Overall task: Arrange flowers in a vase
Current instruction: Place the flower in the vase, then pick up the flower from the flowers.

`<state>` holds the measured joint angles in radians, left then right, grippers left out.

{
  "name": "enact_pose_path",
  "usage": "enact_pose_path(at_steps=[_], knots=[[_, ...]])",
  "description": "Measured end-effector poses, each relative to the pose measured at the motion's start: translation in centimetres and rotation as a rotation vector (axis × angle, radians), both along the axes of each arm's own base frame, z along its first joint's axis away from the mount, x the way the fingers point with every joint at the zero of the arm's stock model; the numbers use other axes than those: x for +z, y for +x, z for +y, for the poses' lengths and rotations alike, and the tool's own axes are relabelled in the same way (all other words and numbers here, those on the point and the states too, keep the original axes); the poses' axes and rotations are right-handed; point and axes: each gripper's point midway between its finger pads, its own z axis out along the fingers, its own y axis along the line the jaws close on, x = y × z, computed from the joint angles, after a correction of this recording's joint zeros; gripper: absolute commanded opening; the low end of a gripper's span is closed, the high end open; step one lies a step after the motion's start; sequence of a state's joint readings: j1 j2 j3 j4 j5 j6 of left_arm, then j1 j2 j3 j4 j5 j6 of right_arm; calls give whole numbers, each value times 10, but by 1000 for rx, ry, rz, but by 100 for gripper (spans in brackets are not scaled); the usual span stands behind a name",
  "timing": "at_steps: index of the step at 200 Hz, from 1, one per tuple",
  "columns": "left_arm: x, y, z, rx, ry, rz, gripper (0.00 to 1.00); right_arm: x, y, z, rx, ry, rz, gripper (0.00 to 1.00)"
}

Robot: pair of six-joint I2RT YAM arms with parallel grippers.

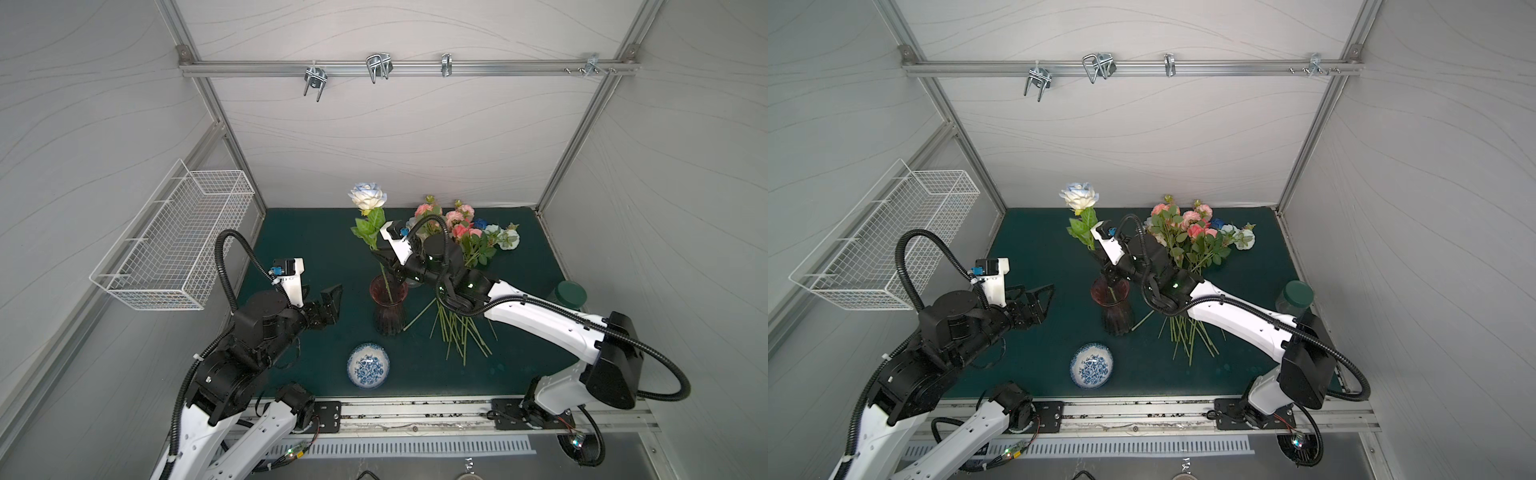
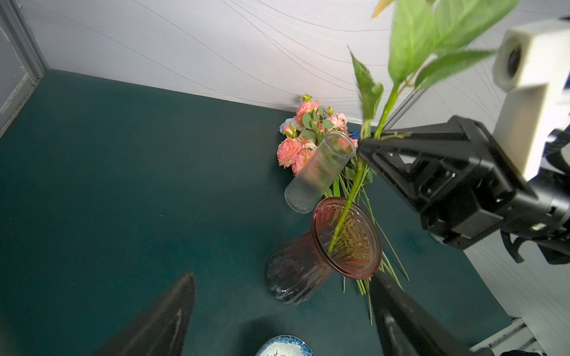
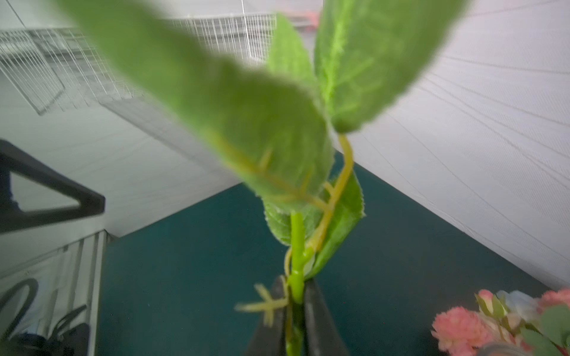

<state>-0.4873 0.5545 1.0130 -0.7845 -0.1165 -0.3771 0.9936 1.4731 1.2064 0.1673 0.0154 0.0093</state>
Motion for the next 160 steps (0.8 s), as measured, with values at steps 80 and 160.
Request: enact_pose_path(at_steps=[80,160], knots=[[-8,8,-4,6,7,17,90,28,-25,-52,-61,76,55,74],[-15,14,1,39,27,20,90,35,-49,-152,-193,156,189,76]])
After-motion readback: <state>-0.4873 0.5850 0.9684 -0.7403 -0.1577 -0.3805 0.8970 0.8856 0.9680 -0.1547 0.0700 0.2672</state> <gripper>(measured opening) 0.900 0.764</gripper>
